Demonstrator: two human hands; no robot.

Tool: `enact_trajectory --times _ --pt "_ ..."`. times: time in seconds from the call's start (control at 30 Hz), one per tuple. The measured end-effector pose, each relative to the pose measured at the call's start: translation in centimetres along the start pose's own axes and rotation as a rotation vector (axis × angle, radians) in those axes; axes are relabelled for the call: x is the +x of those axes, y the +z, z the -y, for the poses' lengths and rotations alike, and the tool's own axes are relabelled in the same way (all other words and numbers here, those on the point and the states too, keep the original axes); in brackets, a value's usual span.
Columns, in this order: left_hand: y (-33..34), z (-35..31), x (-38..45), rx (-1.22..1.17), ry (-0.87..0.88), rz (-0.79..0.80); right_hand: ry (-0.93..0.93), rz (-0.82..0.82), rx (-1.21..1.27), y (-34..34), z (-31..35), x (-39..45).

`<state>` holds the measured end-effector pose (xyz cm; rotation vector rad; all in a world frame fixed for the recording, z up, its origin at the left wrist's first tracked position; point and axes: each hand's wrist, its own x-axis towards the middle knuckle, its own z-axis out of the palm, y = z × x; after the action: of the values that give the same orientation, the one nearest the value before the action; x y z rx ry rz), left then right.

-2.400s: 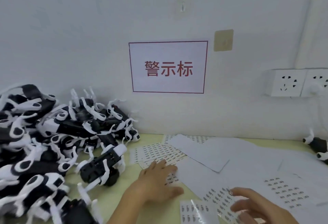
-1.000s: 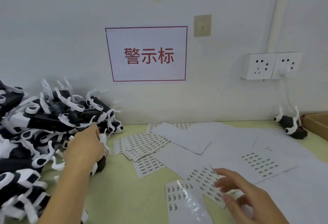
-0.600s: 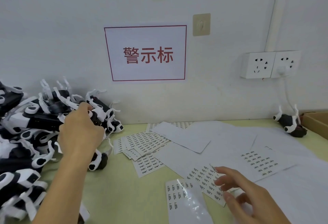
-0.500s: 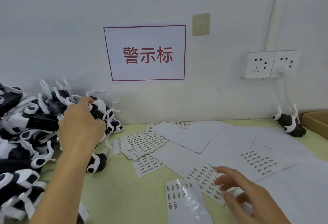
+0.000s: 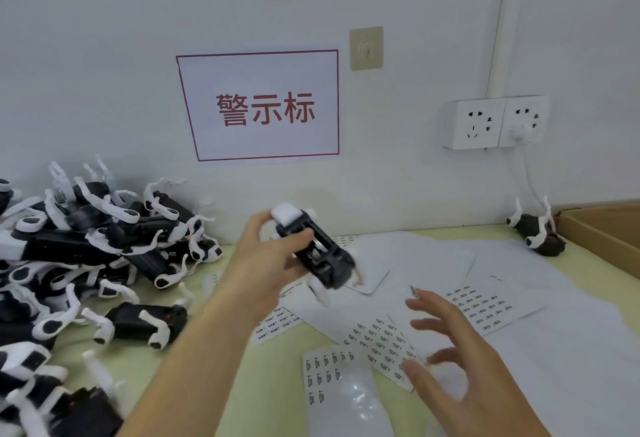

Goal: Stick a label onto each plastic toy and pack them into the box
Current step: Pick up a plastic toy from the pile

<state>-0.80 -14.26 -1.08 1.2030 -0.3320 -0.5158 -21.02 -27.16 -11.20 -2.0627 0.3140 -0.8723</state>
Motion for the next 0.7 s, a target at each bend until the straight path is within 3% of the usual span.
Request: enact_trajectory --times 0.23,0.43,0.53,0.6,0.7 --pt "5.5 5.9 -2.7 -0.201 -0.276 0.089 0.014 -0.099 -0.011 -0.3 -0.2 0.3" --pt "6.8 6.8 -4.7 -0.075 -0.35 0.186 0.009 -0.215 0.077 -1.2 -0.5 0.8" --pt "6.0 6.2 -5.0 0.115 -0.337 0.212 0.082 -0.226 0.211 -1.4 -0.3 1.1" --pt "5.2 5.9 -4.9 0.363 -0.265 0.158 0.153 -0.213 0.286 -1.4 -0.3 1.2" --pt "4.2 5.5 -5.0 0.801 0.046 0.073 0.218 -0.197 0.342 -1.4 -0.4 1.2"
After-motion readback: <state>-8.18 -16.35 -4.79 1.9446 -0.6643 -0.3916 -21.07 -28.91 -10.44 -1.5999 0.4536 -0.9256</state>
